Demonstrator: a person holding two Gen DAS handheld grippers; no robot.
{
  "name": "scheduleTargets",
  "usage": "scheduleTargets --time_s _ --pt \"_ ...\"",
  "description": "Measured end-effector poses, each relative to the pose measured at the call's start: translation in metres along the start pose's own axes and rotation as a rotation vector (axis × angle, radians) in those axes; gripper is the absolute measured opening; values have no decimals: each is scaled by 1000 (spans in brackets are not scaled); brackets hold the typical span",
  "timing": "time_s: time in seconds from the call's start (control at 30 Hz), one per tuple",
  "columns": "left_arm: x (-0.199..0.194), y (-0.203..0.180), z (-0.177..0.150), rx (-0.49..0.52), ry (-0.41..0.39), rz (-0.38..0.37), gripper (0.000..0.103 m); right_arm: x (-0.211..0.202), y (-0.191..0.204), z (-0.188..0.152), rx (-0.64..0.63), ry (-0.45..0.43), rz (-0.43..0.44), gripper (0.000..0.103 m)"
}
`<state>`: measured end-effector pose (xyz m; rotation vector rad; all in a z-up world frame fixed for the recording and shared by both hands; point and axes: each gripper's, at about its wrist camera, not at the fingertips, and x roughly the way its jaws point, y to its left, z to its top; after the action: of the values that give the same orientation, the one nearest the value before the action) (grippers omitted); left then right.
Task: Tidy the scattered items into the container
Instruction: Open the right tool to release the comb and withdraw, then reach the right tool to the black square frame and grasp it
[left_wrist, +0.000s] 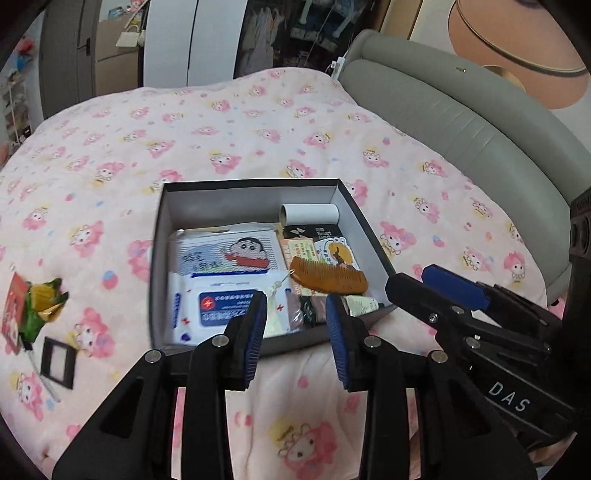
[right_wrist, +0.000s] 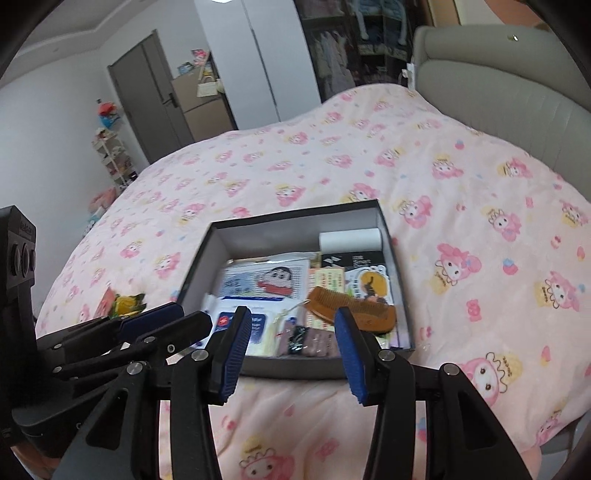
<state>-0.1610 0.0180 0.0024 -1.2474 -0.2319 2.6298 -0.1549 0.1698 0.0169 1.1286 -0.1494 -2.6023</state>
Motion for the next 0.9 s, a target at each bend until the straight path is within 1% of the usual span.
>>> scheduleTargets --time_s 0.13,0.27,0.37,0.47,0.6,0.77,0.9 --pt "-16 10 -11 -15 -6 11 33 -8 16 -7 -33 -6 14 43" --pt "-28 20 -22 -18 -15 42 33 -10 31 -15 -53 4 35 43" --pt "-36 31 -31 -28 -15 52 33 -7 42 -20 -73 21 59 43" --pt "-41 45 -42 -60 -8 58 33 -3 57 -25 -113 43 95 43" --pt "-46 70 -61 -99 4 94 33 10 81 -35 -165 78 123 43" --pt "-55 113 -92 -199 20 150 31 35 121 -52 -251 147 176 43" --pt "-65 154 -113 -293 20 186 31 54 161 -63 -337 181 239 43"
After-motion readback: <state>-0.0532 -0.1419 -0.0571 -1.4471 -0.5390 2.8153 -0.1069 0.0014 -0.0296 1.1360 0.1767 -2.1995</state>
